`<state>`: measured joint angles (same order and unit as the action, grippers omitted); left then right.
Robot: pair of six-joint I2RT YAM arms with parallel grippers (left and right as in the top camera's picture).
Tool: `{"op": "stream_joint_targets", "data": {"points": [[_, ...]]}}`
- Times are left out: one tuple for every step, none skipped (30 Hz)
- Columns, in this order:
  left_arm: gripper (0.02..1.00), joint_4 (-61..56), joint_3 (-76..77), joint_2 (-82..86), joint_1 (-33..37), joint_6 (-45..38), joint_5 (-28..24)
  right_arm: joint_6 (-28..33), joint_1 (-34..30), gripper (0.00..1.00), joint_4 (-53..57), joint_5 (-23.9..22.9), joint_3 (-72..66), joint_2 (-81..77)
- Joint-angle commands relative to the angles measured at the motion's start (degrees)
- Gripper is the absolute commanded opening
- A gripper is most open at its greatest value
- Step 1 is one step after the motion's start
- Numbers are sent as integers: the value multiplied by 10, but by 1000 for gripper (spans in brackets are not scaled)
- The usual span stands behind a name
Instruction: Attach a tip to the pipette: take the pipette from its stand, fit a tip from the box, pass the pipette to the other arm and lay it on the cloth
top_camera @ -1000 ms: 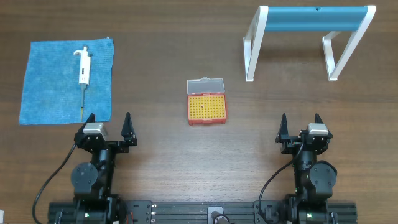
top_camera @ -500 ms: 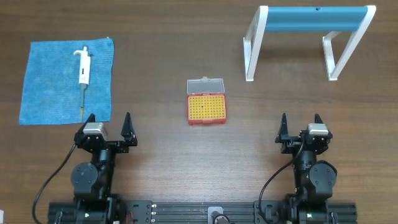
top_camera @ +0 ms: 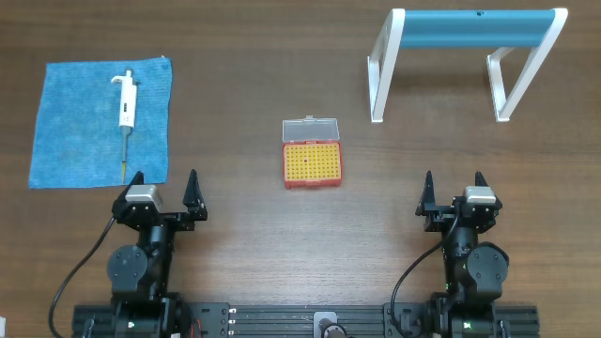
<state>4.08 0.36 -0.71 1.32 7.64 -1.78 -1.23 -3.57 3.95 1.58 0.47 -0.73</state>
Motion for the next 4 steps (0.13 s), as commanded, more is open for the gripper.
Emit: {"op": "stream_joint_targets", "data": {"points": [[996,4,0,5,1,5,-13,-6,4,866,1,5,-2,7],[1000,5,0,5,1,5,-13,-6,4,866,1,5,-2,7],[996,5,0,5,1,5,-13,-6,4,866,1,5,-2,7],[998,4,0,5,1,5,-13,-6,4,866,1,5,-2,7]]}}
